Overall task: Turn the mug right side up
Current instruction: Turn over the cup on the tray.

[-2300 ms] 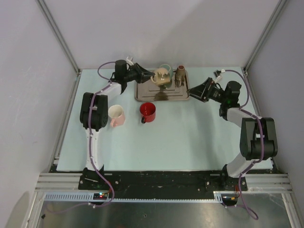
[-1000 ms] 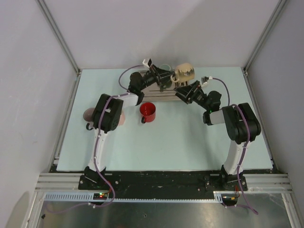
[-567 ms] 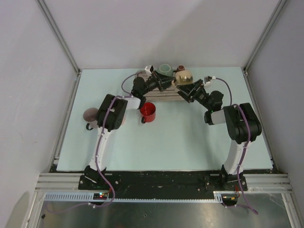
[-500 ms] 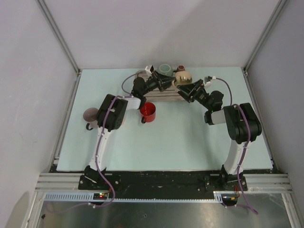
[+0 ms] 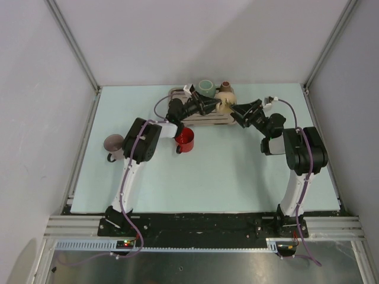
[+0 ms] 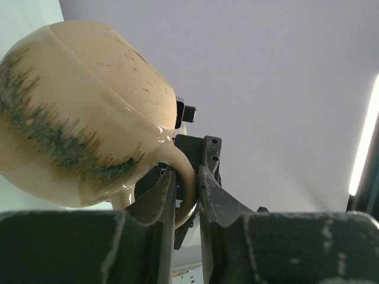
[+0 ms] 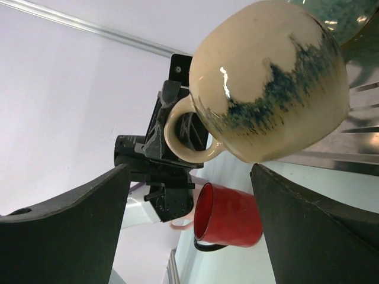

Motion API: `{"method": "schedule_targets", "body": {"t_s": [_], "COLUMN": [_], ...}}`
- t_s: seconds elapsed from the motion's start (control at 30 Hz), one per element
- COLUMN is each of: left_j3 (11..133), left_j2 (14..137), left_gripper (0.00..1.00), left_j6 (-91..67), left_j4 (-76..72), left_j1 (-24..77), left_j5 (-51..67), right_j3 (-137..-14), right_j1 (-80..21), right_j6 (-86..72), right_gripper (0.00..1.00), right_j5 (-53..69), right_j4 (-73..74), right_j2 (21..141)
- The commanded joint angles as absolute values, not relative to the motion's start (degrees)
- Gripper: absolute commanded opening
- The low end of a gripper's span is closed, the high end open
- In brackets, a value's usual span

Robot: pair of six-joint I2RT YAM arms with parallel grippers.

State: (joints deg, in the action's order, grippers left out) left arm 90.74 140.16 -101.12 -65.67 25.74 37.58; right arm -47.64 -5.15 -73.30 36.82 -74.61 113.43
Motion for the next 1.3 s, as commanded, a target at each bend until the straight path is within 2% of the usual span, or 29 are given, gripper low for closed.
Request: {"method": "schedule_targets", "body": {"t_s": [0.0,0.43,1.27], "left_j3": [93.35,94.27,94.38], "left_j2": [138.43,138.14,137.07], "left_gripper": [0.00,0.00,0.00], "left_j6": [-101.98,-102.52,-105.54], "left_j4": [-75.06,-75.16,-78.37], "left_j1": [26.94,26.83,27.93], "left_j5": [35.77,35.81,34.46], "right_j3": [-48.34,-46.19,-49.45], "right_j1": [-5.05,-4.73,-4.06], "right_j6": [-72.78,-72.48,-78.98], "right_gripper": [0.88,0.89,0.89], "right_j5": [37.68,42.21,36.23], "right_j4": [-86.16,-83.71,-86.62], "right_j2": [113.42,111.87,118.71]}}
